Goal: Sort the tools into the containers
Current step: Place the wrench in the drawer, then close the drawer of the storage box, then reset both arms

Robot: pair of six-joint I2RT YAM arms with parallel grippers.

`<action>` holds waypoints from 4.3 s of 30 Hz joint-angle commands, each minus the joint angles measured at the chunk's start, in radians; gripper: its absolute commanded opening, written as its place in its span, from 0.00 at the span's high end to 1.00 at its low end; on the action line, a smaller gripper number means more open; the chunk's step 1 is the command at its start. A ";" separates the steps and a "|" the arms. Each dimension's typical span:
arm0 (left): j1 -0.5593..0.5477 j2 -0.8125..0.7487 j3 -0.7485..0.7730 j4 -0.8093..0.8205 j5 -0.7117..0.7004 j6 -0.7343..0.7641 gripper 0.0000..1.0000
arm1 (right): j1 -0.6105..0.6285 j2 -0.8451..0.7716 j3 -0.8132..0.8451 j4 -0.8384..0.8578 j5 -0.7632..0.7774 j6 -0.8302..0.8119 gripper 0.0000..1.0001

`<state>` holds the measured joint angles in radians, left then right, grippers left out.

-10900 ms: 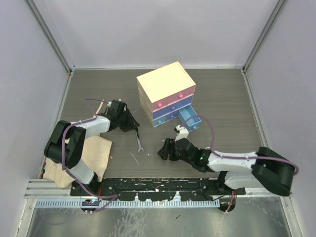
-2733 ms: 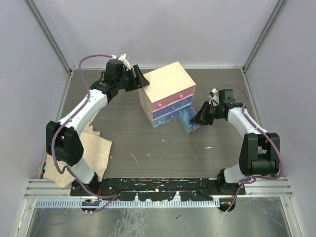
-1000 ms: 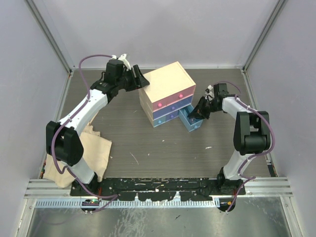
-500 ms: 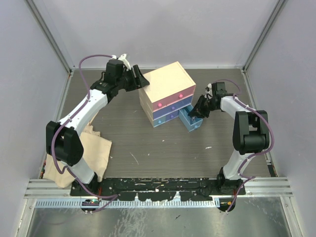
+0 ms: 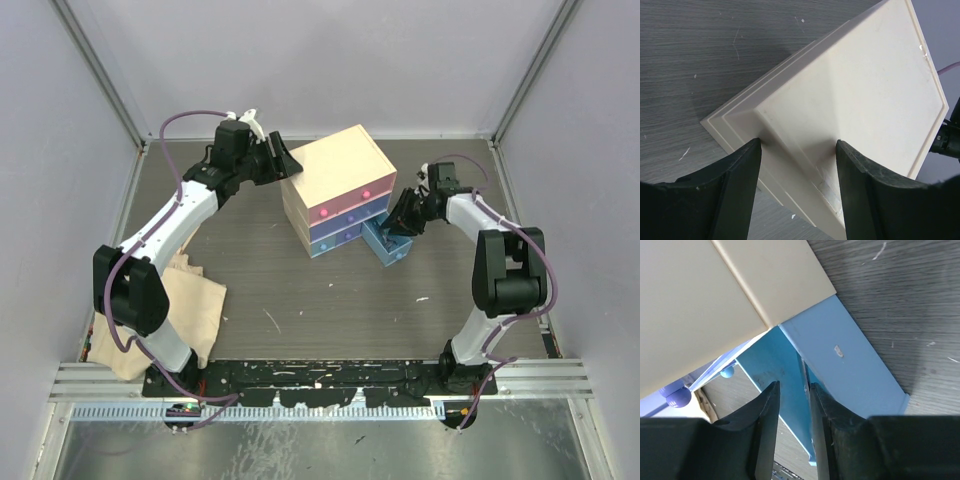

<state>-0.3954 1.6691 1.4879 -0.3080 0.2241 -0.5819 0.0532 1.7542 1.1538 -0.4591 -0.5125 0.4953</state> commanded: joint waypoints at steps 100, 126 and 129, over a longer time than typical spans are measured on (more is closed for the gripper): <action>0.022 0.030 0.023 -0.122 0.073 0.080 0.37 | 0.155 -0.270 -0.370 0.511 0.426 0.205 0.59; 0.102 -0.408 -0.127 -0.155 -0.125 0.236 0.02 | 0.155 -1.097 -0.522 0.097 0.623 -0.010 0.04; 0.101 -0.500 -0.184 -0.201 -0.214 0.259 0.02 | 0.155 -1.189 -0.549 0.113 0.681 -0.023 0.00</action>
<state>-0.2962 1.2690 1.3582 -0.4324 0.1555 -0.3882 0.2039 0.6605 0.6056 -0.3611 0.0582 0.5060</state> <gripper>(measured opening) 0.982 0.987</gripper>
